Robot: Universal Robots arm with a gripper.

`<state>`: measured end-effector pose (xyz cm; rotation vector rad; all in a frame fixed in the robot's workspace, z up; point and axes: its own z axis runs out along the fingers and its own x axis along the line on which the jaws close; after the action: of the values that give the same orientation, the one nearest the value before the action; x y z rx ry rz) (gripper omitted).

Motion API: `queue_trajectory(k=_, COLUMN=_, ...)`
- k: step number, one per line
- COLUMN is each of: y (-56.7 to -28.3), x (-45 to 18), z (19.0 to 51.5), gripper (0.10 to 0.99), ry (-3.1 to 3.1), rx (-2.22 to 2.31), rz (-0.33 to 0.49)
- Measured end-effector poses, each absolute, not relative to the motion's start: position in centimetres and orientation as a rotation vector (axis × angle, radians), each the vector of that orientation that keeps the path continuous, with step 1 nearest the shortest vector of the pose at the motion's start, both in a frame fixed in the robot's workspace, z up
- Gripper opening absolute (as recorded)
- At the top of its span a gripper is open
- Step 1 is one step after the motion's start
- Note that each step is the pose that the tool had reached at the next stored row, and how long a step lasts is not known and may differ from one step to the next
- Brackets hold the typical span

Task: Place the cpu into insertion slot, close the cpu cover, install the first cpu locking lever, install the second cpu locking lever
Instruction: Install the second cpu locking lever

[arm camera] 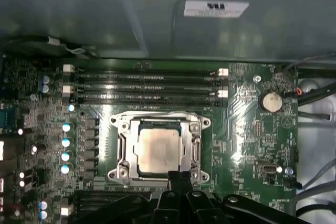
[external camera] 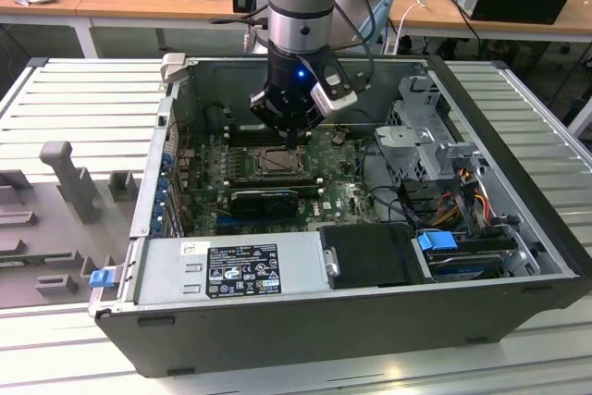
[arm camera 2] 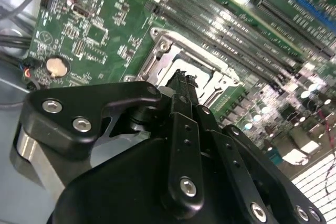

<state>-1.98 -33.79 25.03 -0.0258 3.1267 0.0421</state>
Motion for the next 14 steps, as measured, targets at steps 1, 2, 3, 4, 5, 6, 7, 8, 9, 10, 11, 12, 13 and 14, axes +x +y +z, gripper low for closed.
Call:
queue_trajectory(k=1, y=-34.0, x=-2.0, z=25.0, gripper=0.106, ry=3.127, rx=-0.026, rz=0.042)
queue_trajectory(k=2, y=-34.1, x=-2.0, z=25.0, gripper=0.106, ry=3.127, rx=-0.026, rz=0.042)
queue_trajectory(k=3, y=-34.2, x=-2.0, z=25.0, gripper=0.106, ry=3.127, rx=-0.026, rz=0.042)
queue_trajectory(k=4, y=-34.5, x=-2.0, z=25.0, gripper=0.106, ry=3.127, rx=-0.026, rz=0.042)
queue_trajectory(k=5, y=-34.8, x=-2.0, z=25.0, gripper=0.106, ry=3.127, rx=-0.026, rz=0.042)
queue_trajectory(k=6, y=-35.1, x=-2.0, z=25.0, gripper=0.106, ry=3.127, rx=-0.026, rz=0.045)
queue_trajectory(k=7, y=-35.5, x=-2.0, z=24.9, gripper=0.106, ry=3.127, rx=-0.026, rz=0.053)
queue_trajectory(k=8, y=-35.7, x=-2.0, z=24.9, gripper=0.106, ry=3.126, rx=-0.025, rz=0.065)
queue_trajectory(k=9, y=-35.8, x=-2.0, z=24.9, gripper=0.106, ry=3.126, rx=-0.025, rz=0.082)
queue_trajectory(k=10, y=-35.9, x=-2.0, z=24.9, gripper=0.106, ry=3.125, rx=-0.025, rz=0.114)
queue_trajectory(k=11, y=-36.0, x=-2.0, z=24.9, gripper=0.106, ry=3.124, rx=-0.025, rz=0.138)
queue_trajectory(k=12, y=-36.1, x=-2.0, z=24.8, gripper=0.106, ry=3.122, rx=-0.025, rz=0.175)
queue_trajectory(k=13, y=-36.3, x=-2.0, z=24.7, gripper=0.106, ry=3.122, rx=-0.025, rz=0.186)
queue_trajectory(k=14, y=-36.4, x=-2.0, z=24.6, gripper=0.106, ry=3.122, rx=-0.025, rz=0.189)
